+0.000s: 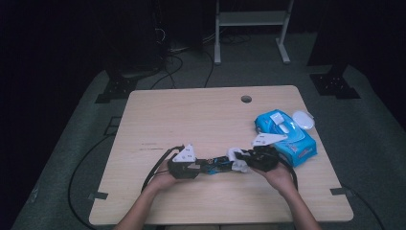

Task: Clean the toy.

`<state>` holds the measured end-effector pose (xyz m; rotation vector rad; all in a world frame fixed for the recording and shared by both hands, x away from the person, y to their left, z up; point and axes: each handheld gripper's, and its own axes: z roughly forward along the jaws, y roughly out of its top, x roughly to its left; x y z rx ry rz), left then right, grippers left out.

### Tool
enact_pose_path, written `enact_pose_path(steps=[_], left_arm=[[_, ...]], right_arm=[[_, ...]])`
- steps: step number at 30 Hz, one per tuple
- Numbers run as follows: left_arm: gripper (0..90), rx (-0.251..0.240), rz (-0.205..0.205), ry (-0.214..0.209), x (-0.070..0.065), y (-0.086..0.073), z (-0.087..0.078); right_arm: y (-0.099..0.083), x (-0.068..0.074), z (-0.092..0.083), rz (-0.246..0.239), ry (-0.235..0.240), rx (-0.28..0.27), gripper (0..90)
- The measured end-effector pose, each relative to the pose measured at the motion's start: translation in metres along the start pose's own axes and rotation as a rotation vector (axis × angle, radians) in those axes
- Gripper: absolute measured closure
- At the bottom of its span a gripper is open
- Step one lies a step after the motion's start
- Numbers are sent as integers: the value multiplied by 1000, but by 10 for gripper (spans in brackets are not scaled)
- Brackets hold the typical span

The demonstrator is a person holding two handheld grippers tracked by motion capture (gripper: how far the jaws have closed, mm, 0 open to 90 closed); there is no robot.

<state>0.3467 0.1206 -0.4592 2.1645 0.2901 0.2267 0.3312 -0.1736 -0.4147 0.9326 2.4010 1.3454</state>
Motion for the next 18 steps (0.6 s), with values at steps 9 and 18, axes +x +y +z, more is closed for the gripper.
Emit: enact_pose_path(steps=[9, 18], left_arm=[[695, 4, 12, -2, 0, 0, -2], [689, 0, -2, 12, 3, 0, -1]], right_arm=[[14, 19, 38, -79, 53, 75, 841], [-6, -15, 0, 43, -6, 58, 841]])
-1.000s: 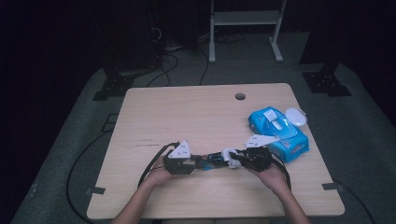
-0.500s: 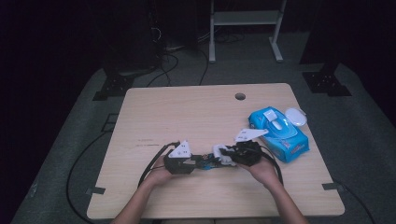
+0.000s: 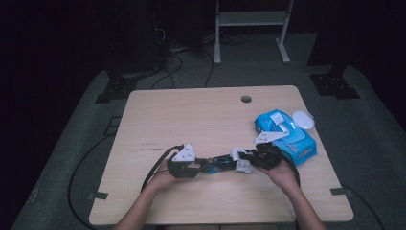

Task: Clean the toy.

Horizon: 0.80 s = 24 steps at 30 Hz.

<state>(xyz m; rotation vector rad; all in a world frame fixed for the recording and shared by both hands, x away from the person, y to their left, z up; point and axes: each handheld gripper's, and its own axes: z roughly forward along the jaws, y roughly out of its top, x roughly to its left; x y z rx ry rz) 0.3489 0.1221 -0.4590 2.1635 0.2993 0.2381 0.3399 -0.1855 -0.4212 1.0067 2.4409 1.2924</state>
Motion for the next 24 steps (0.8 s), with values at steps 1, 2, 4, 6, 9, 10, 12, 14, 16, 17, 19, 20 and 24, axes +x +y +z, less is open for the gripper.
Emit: enact_pose_path(steps=[1, 2, 4, 6, 9, 10, 12, 14, 16, 17, 19, 20, 24], left_arm=[[687, -1, -7, 2, 0, 0, 0], [683, -6, -17, 3, 1, 0, 0], [667, -12, -32, -3, 2, -1, -1], [632, -30, -57, -16, 3, -1, -2], [576, -65, -103, -47, 6, -1, -5], [560, -77, -119, -57, 7, -1, -6], [543, -100, -148, -63, 8, 0, -7], [530, -109, -164, -65, 9, 1, -9], [516, -131, -195, -75, 11, 2, -10], [507, -138, -206, -80, 12, 2, -11], [486, -154, -252, -95, 15, 3, -10], [479, -148, -261, -98, 17, 4, -9], [466, -122, -294, -108, 19, 5, -2]], right_arm=[[-1, 0, 0, -1, 2, -3, 841], [-1, 0, 1, -1, 2, -6, 841], [-2, -1, 2, 2, 7, -13, 841], [-4, -1, 1, 8, 12, -26, 841], [-7, 0, 1, 7, 6, -44, 841], [-7, 0, 1, -2, 1, -47, 841], [-7, 2, 1, -12, -9, -45, 841], [-7, 3, 1, -23, -12, -45, 841], [-8, 4, 1, -29, -14, -46, 841], [-8, 4, 1, -35, -16, -48, 841], [-9, 5, 0, -39, -18, -51, 841], [-9, 5, 0, -42, -17, -53, 841], [-10, 6, -1, -46, -13, -54, 841]])
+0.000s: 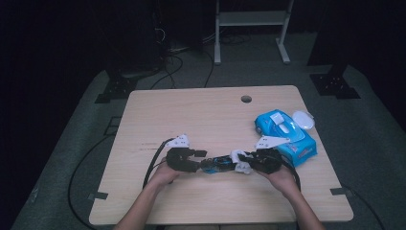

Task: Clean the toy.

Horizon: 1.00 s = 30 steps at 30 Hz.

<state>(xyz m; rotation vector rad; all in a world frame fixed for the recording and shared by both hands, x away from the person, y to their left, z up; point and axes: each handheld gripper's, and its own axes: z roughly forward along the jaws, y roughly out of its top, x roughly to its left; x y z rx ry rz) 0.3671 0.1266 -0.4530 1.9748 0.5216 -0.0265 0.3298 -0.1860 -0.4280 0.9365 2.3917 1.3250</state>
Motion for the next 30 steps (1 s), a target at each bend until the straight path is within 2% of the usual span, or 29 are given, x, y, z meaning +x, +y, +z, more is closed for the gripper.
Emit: enact_pose_path(steps=[4, 5, 8, 11, 13, 18, 20, 22, 27, 30], left_arm=[[459, 40, -4, -3, -1, -3, 5], [458, 35, -12, -8, -1, -4, 5], [460, -22, -58, -33, 1, -2, 1], [461, -17, -58, -15, 2, 1, -2], [459, -17, -73, -18, 4, 1, -1], [445, 60, -71, 18, 2, -6, 8], [445, 9, -110, -21, 3, -6, 6], [445, -23, -115, -17, 3, -2, 2], [443, -20, -107, 13, 6, 7, -3], [439, -2, -120, 25, 8, 6, -1]], right_arm=[[-3, 2, -2, -1, 6, -8, 841], [-4, 2, -2, -5, 7, -11, 842], [-6, 4, -3, -11, 6, -18, 841], [-6, 5, -4, -16, 3, -19, 842], [-6, 5, -4, -22, 1, -20, 842], [-7, 5, -4, -19, -1, -28, 843], [-8, 5, -4, -22, 0, -28, 842], [-8, 6, -4, -25, -1, -28, 843], [-8, 5, -4, -26, 2, -29, 843], [-8, 5, -4, -27, 2, -29, 843]])
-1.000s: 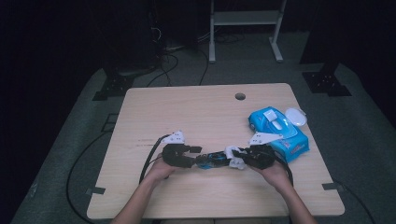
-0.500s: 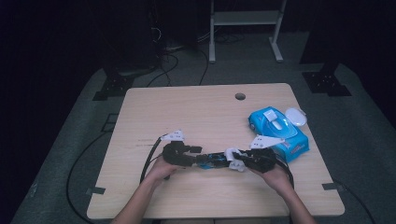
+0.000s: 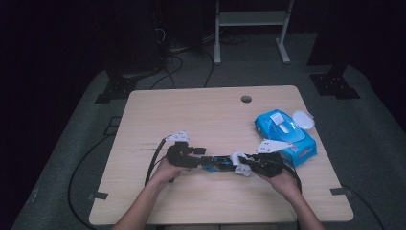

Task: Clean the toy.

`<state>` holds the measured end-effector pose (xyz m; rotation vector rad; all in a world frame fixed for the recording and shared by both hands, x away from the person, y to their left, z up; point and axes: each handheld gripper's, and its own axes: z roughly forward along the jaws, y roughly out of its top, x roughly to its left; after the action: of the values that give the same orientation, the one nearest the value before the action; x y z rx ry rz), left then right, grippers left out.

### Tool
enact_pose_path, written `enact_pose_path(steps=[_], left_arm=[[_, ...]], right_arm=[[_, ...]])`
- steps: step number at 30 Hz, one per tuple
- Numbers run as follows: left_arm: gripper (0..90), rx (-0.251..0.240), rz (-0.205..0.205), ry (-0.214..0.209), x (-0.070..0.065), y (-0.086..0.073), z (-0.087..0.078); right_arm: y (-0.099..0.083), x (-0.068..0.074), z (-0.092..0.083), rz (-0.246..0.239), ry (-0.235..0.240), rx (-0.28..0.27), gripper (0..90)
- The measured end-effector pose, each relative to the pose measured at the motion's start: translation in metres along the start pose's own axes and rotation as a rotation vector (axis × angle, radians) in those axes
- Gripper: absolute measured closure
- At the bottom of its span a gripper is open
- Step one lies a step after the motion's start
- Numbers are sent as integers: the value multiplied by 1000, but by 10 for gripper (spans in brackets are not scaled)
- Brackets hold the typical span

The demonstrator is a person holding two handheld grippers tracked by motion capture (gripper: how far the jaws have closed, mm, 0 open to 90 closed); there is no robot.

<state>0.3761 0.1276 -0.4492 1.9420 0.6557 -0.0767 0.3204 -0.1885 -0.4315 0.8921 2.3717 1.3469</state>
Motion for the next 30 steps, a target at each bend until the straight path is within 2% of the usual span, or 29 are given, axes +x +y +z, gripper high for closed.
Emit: enact_pose_path(steps=[4, 7, 30], left_arm=[[439, -6, -22, -1, 2, -1, 2], [435, -10, -23, 0, 1, -3, 1], [359, 27, 50, 2, -6, -5, 0]], right_arm=[[0, 0, 0, -2, 1, -1, 843], [0, 1, -1, -3, 2, -1, 843], [-3, 13, -8, -30, 11, 14, 841]])
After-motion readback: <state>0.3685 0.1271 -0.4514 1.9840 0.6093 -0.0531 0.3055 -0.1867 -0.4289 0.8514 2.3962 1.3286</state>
